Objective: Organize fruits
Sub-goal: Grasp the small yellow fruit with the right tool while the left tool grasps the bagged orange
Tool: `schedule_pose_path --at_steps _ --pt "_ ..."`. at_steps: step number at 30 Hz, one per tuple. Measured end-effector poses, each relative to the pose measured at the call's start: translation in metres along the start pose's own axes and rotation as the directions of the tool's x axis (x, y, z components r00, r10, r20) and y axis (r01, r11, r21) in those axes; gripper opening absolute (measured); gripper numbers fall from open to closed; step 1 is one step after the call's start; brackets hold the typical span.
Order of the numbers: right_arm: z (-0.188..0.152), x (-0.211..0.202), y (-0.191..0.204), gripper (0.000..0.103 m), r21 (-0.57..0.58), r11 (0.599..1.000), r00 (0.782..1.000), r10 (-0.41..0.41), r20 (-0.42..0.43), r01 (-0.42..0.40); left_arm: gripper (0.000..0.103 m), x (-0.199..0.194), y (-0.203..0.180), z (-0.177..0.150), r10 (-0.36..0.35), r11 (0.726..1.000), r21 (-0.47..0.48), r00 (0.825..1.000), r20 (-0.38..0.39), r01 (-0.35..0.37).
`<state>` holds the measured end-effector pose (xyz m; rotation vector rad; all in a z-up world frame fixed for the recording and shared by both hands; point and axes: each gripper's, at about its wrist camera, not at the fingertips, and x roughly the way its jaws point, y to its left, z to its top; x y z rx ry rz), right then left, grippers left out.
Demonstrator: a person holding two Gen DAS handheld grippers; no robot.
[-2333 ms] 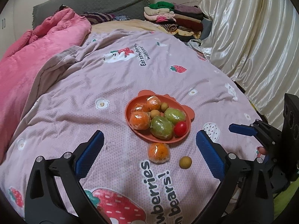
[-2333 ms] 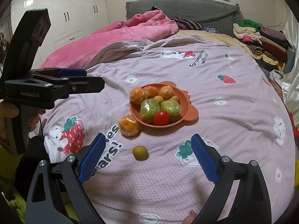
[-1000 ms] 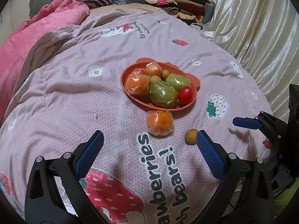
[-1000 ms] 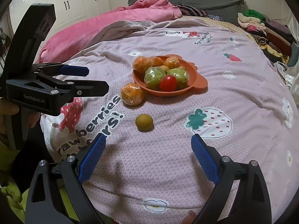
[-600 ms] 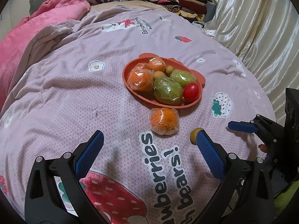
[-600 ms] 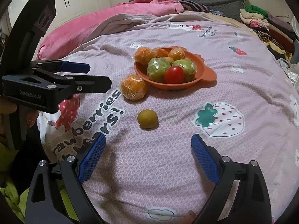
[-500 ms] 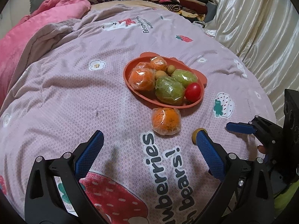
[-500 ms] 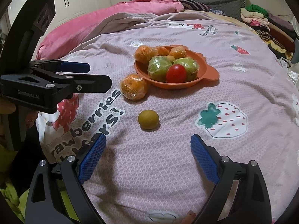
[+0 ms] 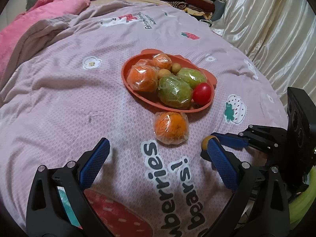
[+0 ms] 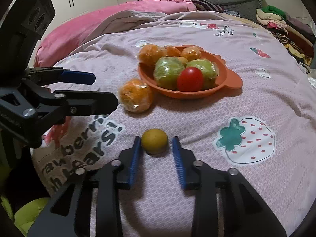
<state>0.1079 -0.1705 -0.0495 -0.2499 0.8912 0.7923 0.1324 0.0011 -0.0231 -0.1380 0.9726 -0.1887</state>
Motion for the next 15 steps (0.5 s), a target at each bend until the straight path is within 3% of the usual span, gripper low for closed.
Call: schedule_pose_path --at_steps 5,15 --pt "-0.002 -0.004 -0.003 0.026 -0.001 1.000 1.000 0.013 0.009 -0.013 0.074 0.011 -0.001 0.004 -0.020 1.000 -0.001 1.000 -0.017 0.020" --pt "-0.006 -0.012 -0.013 0.026 0.042 0.999 0.999 0.028 0.019 -0.028 0.050 0.033 -0.018 0.010 0.010 0.997 0.072 0.999 -0.030 -0.008"
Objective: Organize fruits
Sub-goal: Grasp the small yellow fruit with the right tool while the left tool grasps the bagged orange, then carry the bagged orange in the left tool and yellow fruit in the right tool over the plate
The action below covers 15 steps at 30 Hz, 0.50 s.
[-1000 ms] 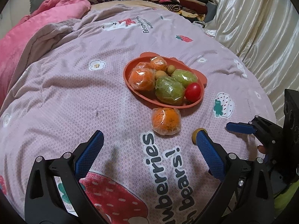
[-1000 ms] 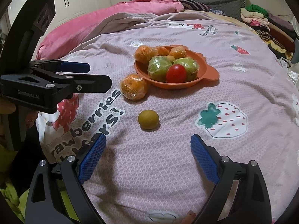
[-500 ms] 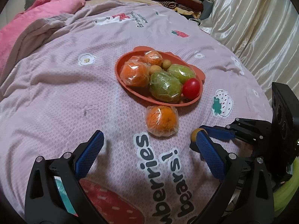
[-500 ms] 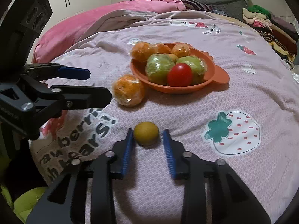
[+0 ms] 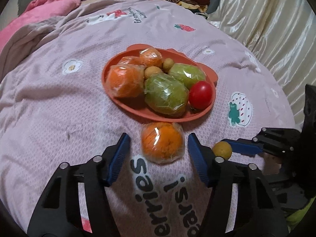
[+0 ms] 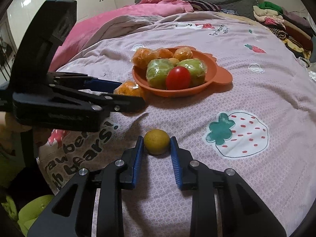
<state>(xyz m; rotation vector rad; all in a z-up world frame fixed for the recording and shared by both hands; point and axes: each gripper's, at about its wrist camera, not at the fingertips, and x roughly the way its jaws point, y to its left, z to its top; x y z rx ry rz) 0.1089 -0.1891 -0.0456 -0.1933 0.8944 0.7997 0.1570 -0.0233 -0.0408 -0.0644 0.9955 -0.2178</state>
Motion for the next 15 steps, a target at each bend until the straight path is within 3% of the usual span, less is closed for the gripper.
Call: schedule_pose_path --at_steps 2,5,15 --pt "0.000 -0.001 -0.001 0.026 0.008 1.000 1.000 -0.001 0.002 0.001 0.041 0.004 -0.004 0.000 0.033 0.999 0.029 0.999 0.002 -0.033" --pt "0.000 -0.002 -0.004 0.026 0.015 1.000 1.000 -0.005 0.004 0.005 0.037 0.005 -0.002 0.000 0.021 0.999 0.030 1.000 0.003 -0.021" --pt "0.004 -0.011 -0.012 0.026 0.033 0.999 1.000 -0.012 0.025 0.011 0.036 -0.028 0.001 0.000 -0.028 1.000 0.002 0.999 0.044 0.028"
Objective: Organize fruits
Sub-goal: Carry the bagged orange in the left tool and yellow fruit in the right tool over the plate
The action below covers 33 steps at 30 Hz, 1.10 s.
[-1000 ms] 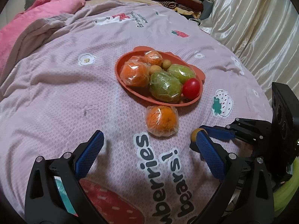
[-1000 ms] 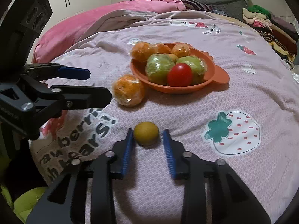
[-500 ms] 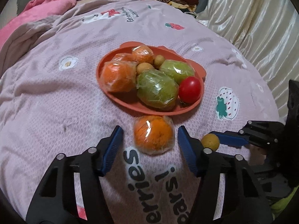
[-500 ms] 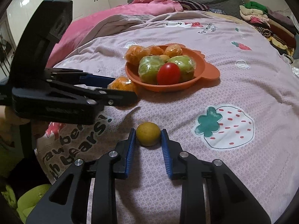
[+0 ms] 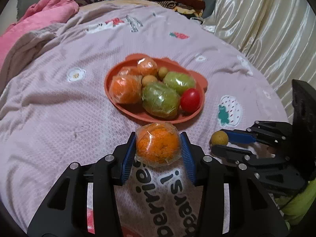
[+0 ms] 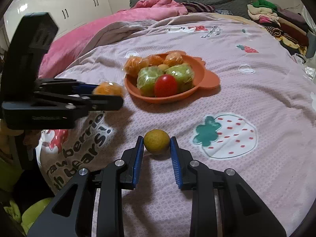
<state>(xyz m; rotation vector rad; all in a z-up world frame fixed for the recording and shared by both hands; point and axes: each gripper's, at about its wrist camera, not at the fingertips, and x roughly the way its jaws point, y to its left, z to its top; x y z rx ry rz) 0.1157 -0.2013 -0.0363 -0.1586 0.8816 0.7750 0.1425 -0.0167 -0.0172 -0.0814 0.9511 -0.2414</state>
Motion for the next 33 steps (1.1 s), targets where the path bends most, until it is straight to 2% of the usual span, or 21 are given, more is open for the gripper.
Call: schedule_pose_path --at_steps 14,26,33 --pt "0.023 -0.025 -0.020 0.026 0.012 1.000 0.997 -0.024 0.078 0.023 0.036 -0.025 0.008 0.019 -0.013 0.999 -0.044 0.998 0.067 0.016" --pt "0.058 -0.019 -0.033 0.026 -0.024 0.999 0.993 -0.038 0.110 0.041 0.036 -0.007 0.009 0.058 -0.012 1.000 -0.027 0.998 0.061 0.014" --pt "0.070 -0.008 -0.044 0.026 -0.013 0.998 0.992 -0.058 0.111 0.060 0.036 0.015 0.007 0.082 -0.006 1.000 -0.001 1.000 0.025 0.006"
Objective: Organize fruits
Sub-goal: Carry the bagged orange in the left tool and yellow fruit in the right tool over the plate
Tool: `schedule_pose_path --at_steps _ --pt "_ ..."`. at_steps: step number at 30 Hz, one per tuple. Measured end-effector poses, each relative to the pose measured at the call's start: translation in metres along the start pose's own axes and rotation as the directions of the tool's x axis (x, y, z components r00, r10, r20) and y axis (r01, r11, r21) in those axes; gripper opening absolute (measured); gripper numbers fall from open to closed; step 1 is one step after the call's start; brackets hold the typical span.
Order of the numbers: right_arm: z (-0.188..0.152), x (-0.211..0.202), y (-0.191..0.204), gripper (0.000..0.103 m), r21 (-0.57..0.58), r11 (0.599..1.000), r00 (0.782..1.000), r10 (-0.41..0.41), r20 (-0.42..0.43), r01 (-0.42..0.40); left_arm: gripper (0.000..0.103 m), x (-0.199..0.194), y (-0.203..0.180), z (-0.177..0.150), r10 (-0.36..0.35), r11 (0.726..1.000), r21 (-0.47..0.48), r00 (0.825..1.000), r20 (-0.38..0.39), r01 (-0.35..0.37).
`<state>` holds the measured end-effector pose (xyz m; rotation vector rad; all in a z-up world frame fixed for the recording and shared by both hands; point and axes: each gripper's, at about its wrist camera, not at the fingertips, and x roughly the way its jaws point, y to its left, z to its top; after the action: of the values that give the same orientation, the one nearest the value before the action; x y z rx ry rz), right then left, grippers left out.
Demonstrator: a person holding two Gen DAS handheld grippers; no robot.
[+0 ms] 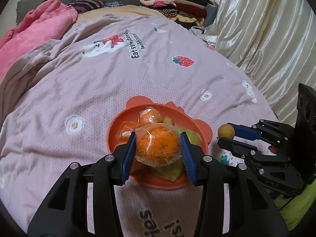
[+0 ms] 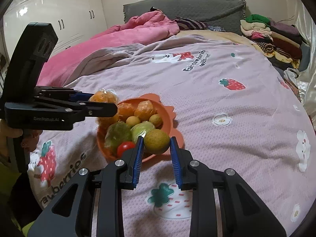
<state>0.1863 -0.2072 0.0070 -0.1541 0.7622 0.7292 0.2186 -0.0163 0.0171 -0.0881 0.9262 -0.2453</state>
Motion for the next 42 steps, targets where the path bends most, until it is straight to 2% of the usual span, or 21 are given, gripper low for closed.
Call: schedule_pose_path --at_steps 11,42 --pt "0.008 0.011 -0.006 0.026 -0.004 1.000 1.000 -0.011 -0.004 0.011 0.036 0.022 -0.002 0.004 0.014 1.000 0.021 0.999 -0.049 -0.013" --pt "0.024 0.050 -0.014 0.026 -0.040 0.999 0.997 -0.004 -0.075 0.001 0.037 0.029 0.002 0.001 -0.002 1.000 0.002 1.000 -0.031 0.002"
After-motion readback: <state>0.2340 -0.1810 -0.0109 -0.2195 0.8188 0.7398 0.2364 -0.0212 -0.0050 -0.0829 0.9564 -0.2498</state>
